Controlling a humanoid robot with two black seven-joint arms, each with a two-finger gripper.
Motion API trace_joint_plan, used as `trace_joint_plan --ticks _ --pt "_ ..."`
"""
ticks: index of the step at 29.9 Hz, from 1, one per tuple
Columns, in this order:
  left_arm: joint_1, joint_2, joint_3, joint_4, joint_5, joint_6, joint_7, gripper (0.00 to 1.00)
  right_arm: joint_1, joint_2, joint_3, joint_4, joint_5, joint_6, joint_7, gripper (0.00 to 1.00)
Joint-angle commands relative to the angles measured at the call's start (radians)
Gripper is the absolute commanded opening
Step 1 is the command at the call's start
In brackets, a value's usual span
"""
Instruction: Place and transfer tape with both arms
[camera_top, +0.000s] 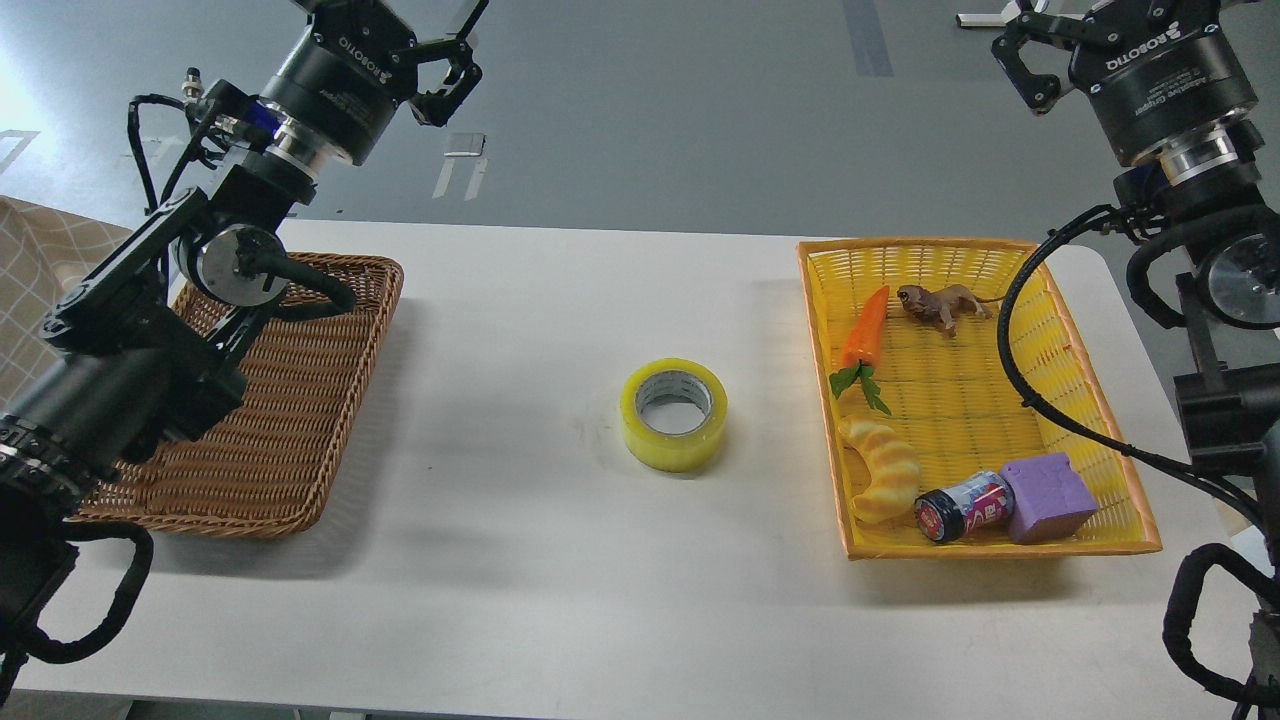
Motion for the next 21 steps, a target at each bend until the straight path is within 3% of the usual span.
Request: trace_joint_plan --ticks 1,21 --pt "0.004 0.006 0.004 -0.001 0.0 0.0 0.001 0.98 -0.01 0.034 -0.001 0.001 0.003 0.0 -0.002 1.0" --pt "0.001 0.023 0.017 -0.03 0.153 0.0 -0.005 0.98 -0.081 0.028 -0.009 0.013 0.003 0.0 -0.005 1.0"
